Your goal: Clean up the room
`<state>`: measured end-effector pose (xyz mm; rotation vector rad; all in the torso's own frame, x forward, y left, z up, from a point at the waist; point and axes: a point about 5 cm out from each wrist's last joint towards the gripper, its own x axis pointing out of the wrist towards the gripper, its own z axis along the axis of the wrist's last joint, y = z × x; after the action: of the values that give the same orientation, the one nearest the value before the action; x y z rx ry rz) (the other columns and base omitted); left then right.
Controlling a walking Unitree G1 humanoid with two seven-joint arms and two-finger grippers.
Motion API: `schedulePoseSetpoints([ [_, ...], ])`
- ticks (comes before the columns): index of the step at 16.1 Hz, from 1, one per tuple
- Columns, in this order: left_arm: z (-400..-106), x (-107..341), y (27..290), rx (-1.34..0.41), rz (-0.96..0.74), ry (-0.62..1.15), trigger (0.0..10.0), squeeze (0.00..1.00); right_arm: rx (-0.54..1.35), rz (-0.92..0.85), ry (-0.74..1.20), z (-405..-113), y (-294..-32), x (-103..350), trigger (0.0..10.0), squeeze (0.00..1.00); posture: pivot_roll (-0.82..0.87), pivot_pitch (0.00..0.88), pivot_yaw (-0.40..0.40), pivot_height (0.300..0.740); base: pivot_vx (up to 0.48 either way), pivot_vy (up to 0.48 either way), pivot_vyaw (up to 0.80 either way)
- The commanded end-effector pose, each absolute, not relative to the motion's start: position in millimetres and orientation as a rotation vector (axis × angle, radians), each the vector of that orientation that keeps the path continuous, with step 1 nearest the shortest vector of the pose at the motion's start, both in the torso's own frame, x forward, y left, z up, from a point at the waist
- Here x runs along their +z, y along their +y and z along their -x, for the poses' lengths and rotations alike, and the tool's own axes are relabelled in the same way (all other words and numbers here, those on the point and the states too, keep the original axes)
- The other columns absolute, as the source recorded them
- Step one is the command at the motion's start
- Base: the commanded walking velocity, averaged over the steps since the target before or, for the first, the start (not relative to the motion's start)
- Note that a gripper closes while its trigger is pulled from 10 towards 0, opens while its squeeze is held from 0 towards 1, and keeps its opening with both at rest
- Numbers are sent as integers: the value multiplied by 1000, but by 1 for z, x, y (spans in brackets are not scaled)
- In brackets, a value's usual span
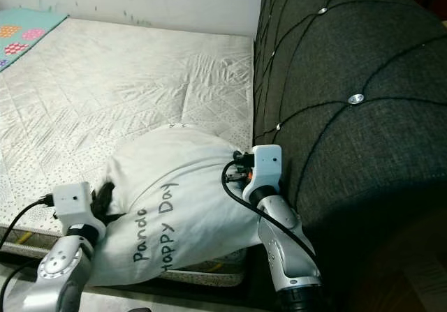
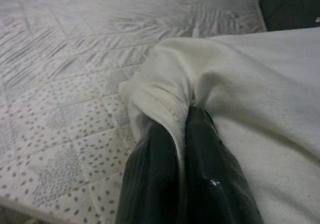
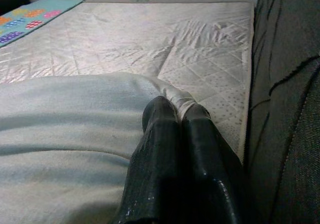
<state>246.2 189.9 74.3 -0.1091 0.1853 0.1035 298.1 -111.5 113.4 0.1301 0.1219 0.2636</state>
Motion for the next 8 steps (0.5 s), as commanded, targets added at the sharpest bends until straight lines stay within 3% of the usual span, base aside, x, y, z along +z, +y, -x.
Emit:
schedulePoseSetpoints([
  [1,-254,93,209,184,96,103,10000,0,181,-112,-16,-302,-138,143,10000,0,-94,0,-14,740,0,0,0],
  [4,-259,96,230,242,61,109,10000,0,146,-125,22,-302,-146,138,10000,0,-94,0,-14,740,0,0,0],
  [8,-271,101,238,243,40,111,10000,0,139,-47,40,-307,-151,136,10000,0,-101,0,-14,740,0,0,0],
])
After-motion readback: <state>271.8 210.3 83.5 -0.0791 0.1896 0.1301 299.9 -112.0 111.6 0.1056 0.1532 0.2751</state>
